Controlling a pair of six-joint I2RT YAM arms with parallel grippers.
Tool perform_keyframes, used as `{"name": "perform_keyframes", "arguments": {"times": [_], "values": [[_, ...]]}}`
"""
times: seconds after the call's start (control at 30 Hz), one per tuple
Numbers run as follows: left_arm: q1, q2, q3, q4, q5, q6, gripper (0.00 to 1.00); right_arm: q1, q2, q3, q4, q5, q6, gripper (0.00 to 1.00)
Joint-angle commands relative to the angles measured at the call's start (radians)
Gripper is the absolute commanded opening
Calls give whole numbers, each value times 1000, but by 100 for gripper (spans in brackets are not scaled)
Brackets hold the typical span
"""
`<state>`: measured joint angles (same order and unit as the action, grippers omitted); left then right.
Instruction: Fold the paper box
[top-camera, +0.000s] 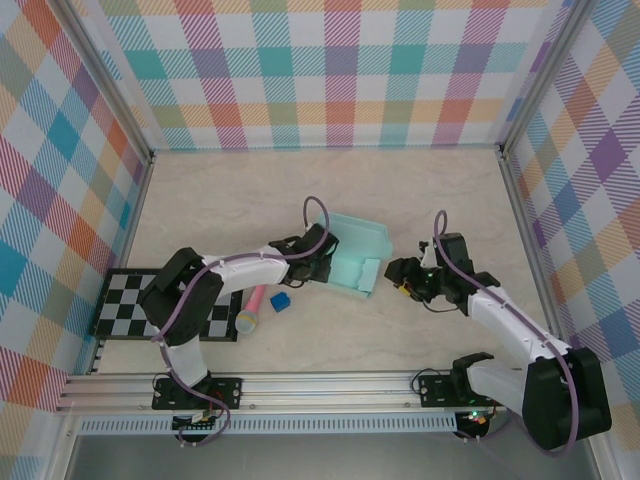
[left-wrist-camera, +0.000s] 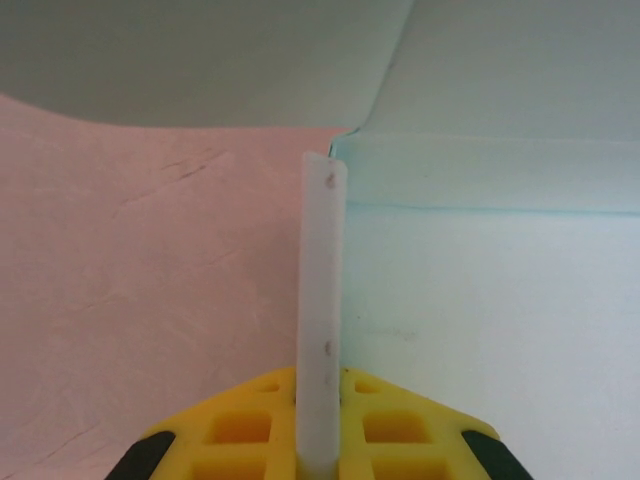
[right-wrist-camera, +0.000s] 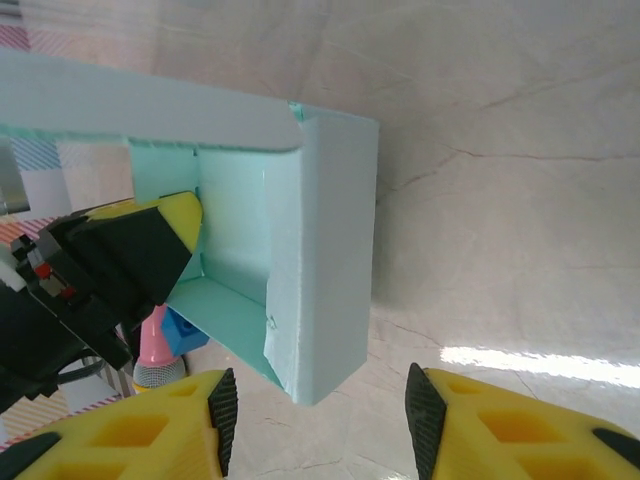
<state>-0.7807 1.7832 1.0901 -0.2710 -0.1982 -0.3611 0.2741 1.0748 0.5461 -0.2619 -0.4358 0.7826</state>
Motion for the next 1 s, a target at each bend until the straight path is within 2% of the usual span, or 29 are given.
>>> {"name": "perform_keyframes", "arguments": {"times": [0.0, 0.17, 0.3, 0.53, 0.63, 0.97], "values": [[9, -70, 59, -51, 20, -77, 0, 5, 12, 51, 21, 16, -65, 51], [8, -101, 72, -62, 4, -150, 0, 42, 59, 79, 124, 35, -54, 55], [0, -108, 85, -78, -6, -163, 0, 101, 86, 118, 142, 119, -55, 57], [-9, -96, 105, -117, -11, -191, 0, 133, 158, 207, 122, 166, -98, 52], [-8, -97, 113, -130, -15, -216, 0, 158, 200, 237, 106, 191, -104, 46], [-16, -97, 153, -221, -79, -290, 0, 277, 317, 338, -48, 489, -162, 40]]}}
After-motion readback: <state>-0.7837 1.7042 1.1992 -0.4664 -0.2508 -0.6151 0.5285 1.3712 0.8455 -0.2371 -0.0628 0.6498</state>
